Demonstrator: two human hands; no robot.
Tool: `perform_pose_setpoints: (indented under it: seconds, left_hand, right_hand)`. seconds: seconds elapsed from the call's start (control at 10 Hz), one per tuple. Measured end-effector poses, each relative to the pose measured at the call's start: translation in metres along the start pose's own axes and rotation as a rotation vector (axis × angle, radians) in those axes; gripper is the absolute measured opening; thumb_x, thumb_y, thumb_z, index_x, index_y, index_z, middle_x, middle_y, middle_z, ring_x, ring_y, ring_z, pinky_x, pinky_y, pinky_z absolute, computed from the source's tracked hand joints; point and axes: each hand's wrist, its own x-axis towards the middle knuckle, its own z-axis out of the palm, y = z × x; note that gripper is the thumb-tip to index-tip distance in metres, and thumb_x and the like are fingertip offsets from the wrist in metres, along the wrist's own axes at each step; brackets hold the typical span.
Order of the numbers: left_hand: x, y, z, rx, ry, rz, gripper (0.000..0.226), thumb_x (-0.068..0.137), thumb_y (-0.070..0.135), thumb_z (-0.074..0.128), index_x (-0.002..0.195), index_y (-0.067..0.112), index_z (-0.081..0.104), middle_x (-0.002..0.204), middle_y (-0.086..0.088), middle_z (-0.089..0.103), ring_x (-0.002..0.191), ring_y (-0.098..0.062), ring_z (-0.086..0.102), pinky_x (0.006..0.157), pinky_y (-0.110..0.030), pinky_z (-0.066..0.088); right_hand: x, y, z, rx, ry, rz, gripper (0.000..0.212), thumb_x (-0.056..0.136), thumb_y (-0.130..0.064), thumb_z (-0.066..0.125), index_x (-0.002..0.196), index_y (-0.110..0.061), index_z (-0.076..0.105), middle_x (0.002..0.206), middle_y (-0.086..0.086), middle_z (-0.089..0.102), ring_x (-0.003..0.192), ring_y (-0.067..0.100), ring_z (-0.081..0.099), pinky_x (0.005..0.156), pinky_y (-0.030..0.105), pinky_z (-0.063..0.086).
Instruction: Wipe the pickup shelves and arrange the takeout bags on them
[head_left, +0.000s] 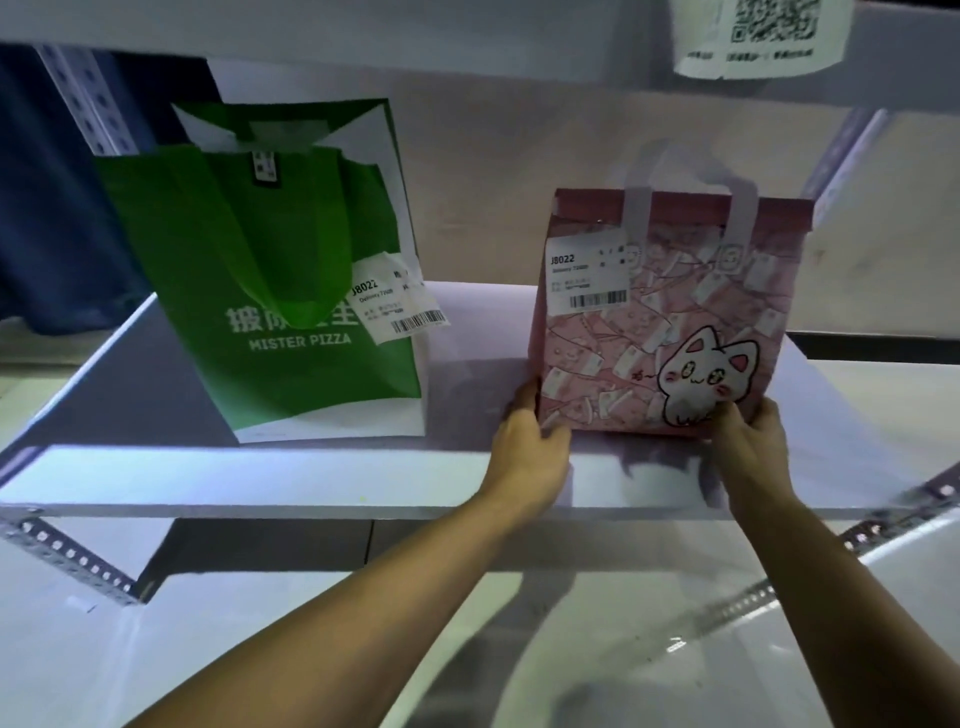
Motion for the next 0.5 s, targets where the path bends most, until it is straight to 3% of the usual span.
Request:
perform_pose_setpoints:
  seconds: [0.1,0.3,0.5]
  left_hand:
    - [0.002,-0.001,-0.002,-0.002,-0.009,0.002,0.049,0.096,0.011,0.051,0.141,0.027,0.045,0.134,0.001,0.060,0.120,-0.020,0.057,0.106,-0.033,0.044]
    - [-0.002,0.001,-0.004,-0.014,-0.009,0.006,0.045,0.097,0.009,0.051,0.138,0.027,0.047,0.135,0.005,0.059,0.124,-0.018,0.054,0.105,-0.028,0.040]
    - [-0.037,0.010,-0.018,0.086,0.005,-0.027,0.046,0.098,0.016,0.051,0.142,0.027,0.043,0.146,0.006,0.046,0.121,-0.006,0.046,0.100,-0.026,0.039]
  right_hand:
    - [0.000,0.001,0.001,-0.005,-0.006,0.005,0.044,0.099,-0.028,0.049,0.138,-0.010,0.044,0.133,0.012,0.057,0.120,0.031,0.053,0.101,0.044,0.044]
    - [-0.003,0.000,-0.013,0.004,0.081,0.018,0.044,0.101,-0.034,0.052,0.140,-0.014,0.049,0.122,0.000,0.058,0.092,0.016,0.055,0.076,0.027,0.042]
    - [-0.057,-0.007,-0.017,-0.056,0.143,-0.036,0.043,0.099,-0.037,0.055,0.138,-0.021,0.050,0.135,0.001,0.059,0.118,0.017,0.056,0.087,0.027,0.041]
